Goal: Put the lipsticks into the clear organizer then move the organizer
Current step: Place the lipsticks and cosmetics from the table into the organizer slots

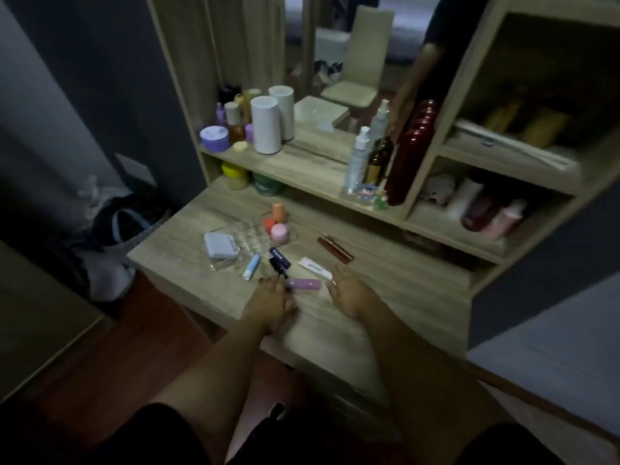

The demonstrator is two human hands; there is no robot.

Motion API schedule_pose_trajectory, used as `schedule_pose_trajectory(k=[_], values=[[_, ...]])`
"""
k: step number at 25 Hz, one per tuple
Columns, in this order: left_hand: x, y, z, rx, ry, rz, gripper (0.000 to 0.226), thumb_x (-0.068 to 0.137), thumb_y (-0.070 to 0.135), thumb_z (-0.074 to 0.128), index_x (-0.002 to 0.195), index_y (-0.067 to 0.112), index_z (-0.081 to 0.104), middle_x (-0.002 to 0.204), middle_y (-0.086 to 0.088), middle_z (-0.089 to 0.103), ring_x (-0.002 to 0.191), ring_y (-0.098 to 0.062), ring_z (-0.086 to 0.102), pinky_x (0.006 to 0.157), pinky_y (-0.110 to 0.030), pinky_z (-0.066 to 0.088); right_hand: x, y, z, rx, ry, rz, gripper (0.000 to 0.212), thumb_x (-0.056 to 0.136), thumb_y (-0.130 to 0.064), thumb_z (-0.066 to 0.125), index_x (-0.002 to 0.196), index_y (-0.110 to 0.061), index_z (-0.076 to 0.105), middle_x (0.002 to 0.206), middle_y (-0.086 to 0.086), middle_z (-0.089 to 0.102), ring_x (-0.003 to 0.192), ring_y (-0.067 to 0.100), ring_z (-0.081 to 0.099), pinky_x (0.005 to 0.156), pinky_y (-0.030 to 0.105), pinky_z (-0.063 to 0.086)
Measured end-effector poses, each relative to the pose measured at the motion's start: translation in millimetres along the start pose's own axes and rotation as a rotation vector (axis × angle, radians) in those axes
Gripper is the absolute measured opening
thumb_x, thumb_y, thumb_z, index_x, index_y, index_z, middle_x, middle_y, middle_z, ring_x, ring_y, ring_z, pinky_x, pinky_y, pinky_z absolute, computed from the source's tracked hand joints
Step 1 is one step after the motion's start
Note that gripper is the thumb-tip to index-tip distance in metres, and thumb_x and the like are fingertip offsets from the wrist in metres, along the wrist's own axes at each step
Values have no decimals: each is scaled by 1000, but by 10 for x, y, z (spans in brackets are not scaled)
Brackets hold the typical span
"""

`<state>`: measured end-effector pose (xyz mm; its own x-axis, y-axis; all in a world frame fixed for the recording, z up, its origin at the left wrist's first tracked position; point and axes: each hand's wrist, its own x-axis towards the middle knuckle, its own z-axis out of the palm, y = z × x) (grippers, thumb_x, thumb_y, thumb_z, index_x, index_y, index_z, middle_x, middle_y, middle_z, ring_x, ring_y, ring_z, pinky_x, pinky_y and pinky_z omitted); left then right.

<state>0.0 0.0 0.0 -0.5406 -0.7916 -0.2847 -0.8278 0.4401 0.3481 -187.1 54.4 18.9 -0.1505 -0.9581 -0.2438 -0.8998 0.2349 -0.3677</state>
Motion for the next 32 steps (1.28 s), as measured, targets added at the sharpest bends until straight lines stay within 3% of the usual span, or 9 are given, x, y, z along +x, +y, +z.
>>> schedule_pose_trajectory(k=[4,6,8,11,16,21,28,32], values=[[148,-201,19,-159,83,-48,46,96,16,43,138,-1,35,145,-25,39,133,-35,37,114,-39,28,452,-21,80,31,10,10,53,102,-24,32,148,-3,18,158,14,19,145,23,20,119,32,16],[244,-244,57,-272,178,-112,29,92,7,47,119,-1,52,122,-25,58,112,-38,54,99,-41,42,679,-21,117,77,4,2,53,100,-16,35,149,-4,17,158,13,20,145,26,21,119,32,19],[288,-219,74,-376,279,-220,20,90,4,49,107,1,58,112,-23,60,99,-37,58,88,-40,45,855,9,129,83,25,-28,53,99,-9,36,149,-5,18,156,14,23,143,28,24,114,29,21],[363,-164,117,-514,294,-379,18,91,8,52,107,1,56,117,-23,53,95,-38,59,85,-40,47,1049,71,152,8,17,2,54,97,-4,35,149,-8,21,156,13,24,143,27,23,117,34,18],[455,-116,131,-578,309,-523,25,89,8,55,111,-2,51,122,-24,48,96,-39,56,85,-41,46,1154,141,209,-97,63,26,59,92,-5,42,147,-4,20,154,15,27,141,25,28,117,31,21],[497,-114,108,-671,344,-627,28,86,5,60,111,-2,49,113,-25,57,99,-36,58,86,-41,47,1252,128,186,-239,66,-19,63,89,-5,53,146,-13,26,150,15,32,137,26,33,113,31,27],[533,-44,154,-780,449,-768,27,82,3,64,105,-2,52,101,-24,66,94,-35,62,83,-42,49,1329,198,167,-267,81,-34,31,91,-5,47,122,-4,50,126,20,56,115,33,52,95,38,43],[526,-8,136,-960,506,-816,34,77,9,71,107,2,55,89,-12,67,82,-24,62,80,-38,54,1348,280,190,-221,61,-83,30,91,-7,47,121,-4,51,130,19,52,118,33,51,98,38,42]])
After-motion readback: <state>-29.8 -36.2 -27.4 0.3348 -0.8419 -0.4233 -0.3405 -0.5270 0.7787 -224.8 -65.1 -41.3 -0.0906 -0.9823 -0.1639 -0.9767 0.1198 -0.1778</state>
